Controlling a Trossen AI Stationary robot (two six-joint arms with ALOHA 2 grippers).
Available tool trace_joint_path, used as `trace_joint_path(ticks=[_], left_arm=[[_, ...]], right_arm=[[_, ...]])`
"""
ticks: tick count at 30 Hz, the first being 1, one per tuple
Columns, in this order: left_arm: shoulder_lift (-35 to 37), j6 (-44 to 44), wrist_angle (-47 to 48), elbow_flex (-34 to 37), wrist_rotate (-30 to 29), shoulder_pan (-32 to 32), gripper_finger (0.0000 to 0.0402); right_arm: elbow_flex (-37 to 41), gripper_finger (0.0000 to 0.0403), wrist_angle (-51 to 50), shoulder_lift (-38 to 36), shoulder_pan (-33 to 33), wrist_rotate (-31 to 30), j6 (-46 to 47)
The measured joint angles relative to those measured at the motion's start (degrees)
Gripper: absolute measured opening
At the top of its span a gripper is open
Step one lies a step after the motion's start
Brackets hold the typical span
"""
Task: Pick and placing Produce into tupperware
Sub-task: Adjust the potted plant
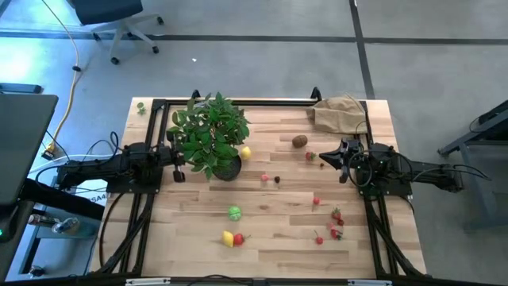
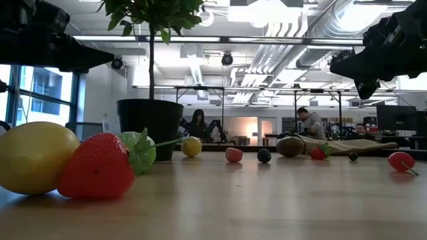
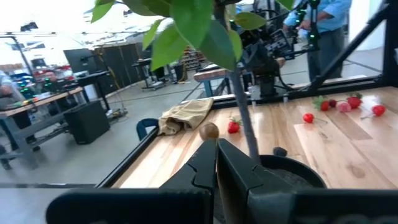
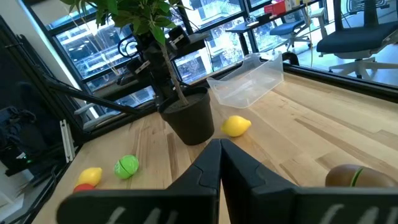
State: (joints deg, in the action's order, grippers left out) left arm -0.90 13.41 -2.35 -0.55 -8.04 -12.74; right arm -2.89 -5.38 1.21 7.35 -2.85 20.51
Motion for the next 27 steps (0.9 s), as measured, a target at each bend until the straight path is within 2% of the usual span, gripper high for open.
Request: trace_joint_path(ticks=[9,16,20,23,27], left_arm=[[0.06,-8.86,-3.07,0.01,-1.42,0.01,0.0005],[0.00,-25.56,-13.29,0.02,-2.90,-0.01,0.0005],[0.03,-27.17,-25.03,0.01,2.88,-0.01,0.0005],[0.06,-24.68,-33.55,-0.01,9.01,0.00,0.0005],[0.03,-23.63,-36.81,-0.72,14.18,0.01,0.0005]], right_arm=[[0.00,0.0000,0.02,0.00,0.02,-0.15,0.00],[0.01,0.0000,0.04,-0.01,0.00,-0.28,1.12],[0.02,0.0000,0.13,0.00,0.02,-0.33,6.20],[0.02,0.0000,0.15,-0.01,0.01,-0.35,10.51],[0.02,0.0000,0.19,0.00,0.02,-0.37,14.79]])
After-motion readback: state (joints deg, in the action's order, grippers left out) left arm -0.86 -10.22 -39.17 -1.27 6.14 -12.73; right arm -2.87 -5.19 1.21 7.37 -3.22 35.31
